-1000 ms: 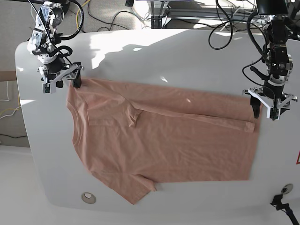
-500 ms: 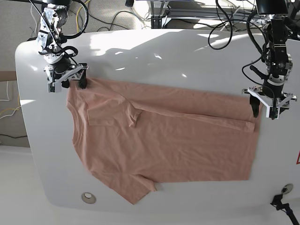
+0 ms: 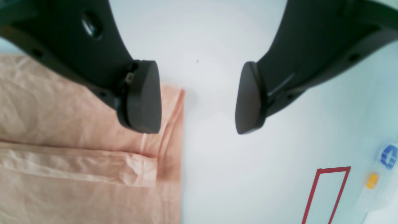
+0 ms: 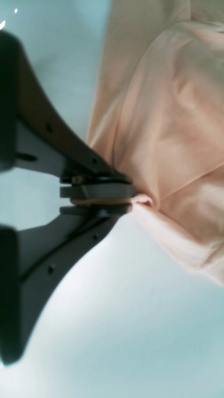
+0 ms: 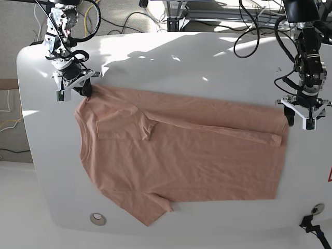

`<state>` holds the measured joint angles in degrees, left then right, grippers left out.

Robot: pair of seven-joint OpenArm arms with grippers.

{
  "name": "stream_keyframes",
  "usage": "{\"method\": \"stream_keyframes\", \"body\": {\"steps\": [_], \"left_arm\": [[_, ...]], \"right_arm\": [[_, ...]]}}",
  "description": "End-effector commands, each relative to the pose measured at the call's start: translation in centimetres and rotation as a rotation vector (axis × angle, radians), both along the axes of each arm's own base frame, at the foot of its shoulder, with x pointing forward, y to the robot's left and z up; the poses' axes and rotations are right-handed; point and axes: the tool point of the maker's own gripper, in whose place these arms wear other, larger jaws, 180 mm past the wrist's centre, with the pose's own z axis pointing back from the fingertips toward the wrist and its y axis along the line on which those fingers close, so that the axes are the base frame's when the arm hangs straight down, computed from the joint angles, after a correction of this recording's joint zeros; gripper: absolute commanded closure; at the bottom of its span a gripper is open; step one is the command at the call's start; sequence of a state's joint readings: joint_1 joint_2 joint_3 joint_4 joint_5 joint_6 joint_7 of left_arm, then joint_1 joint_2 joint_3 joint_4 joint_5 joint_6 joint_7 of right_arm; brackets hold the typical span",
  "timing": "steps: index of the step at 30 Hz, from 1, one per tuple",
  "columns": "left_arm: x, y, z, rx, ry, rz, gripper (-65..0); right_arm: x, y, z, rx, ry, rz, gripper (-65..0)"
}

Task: Fold the T-shirt properly
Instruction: 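Pull the held edges back toward the collar side with both grippers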

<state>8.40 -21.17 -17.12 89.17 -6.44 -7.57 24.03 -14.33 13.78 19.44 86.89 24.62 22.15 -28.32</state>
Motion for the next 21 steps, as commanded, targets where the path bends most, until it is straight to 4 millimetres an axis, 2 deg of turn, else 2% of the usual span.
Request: {"method": "stream_keyframes", "body": {"steps": [1, 4, 7, 9, 14, 18, 21], "left_arm": [[0.5, 1.2, 1.7, 0.027, -0.047, 0.016, -35.8], [1.0, 1.7, 1.1, 0.013, -0.039, 0.034, -36.6], [1.4, 2.6, -0.2, -0.011, -0.011, 0.067, -44.1], [1.6, 2.9, -0.8, -0.023, 0.001, 0.074, -45.6], [2.5, 1.4, -2.2, -0.065, 0.052, -0.028, -45.6], [2.3, 1.6, -3.3, -0.082, 0.078, -0.020, -45.6], [2.3, 0.6, -4.3, -0.086, 0.106, -0.047, -45.6]], "right_arm": [[0.2, -0.3, 0.4, -0.011, -0.006, 0.007, 0.0], [0.2, -0.3, 0.4, -0.011, -0.006, 0.007, 0.0], [0.1, -0.3, 0.4, -0.011, -0.005, 0.007, 0.0], [0.1, -0.3, 0.3, -0.011, -0.003, 0.007, 0.0], [0.0, -0.2, 0.3, -0.009, -0.002, 0.006, 0.0], [0.1, -0.2, 0.3, -0.009, -0.003, 0.008, 0.0], [0.1, -0.2, 0.3, -0.009, -0.004, 0.008, 0.0]]}}
